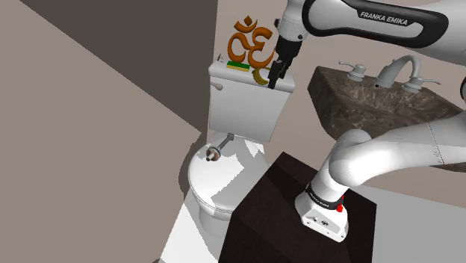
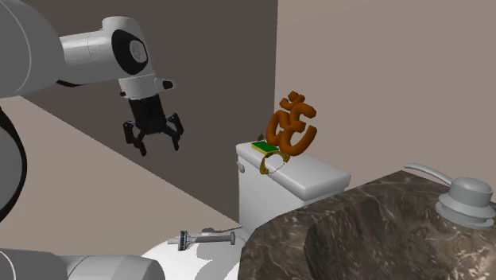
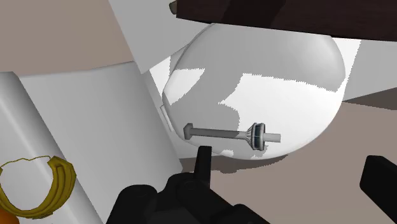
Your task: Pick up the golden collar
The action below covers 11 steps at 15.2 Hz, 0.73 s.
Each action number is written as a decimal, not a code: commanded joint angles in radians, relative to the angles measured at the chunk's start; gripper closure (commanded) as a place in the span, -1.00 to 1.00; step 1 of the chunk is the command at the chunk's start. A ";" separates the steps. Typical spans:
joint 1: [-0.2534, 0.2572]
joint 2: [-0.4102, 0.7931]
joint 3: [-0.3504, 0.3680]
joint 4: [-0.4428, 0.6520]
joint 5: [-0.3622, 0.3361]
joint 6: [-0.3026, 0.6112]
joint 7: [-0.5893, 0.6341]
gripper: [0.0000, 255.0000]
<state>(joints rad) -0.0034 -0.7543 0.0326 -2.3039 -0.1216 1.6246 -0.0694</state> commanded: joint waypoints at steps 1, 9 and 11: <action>0.000 0.000 0.000 0.000 0.000 0.000 0.000 -1.00; -0.033 0.157 -0.190 0.079 -0.053 0.094 -0.221 -1.00; -0.038 0.209 -0.235 0.113 -0.055 0.115 -0.277 -1.00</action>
<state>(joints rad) -0.0390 -0.5617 -0.1823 -2.2027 -0.1754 1.7340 -0.3181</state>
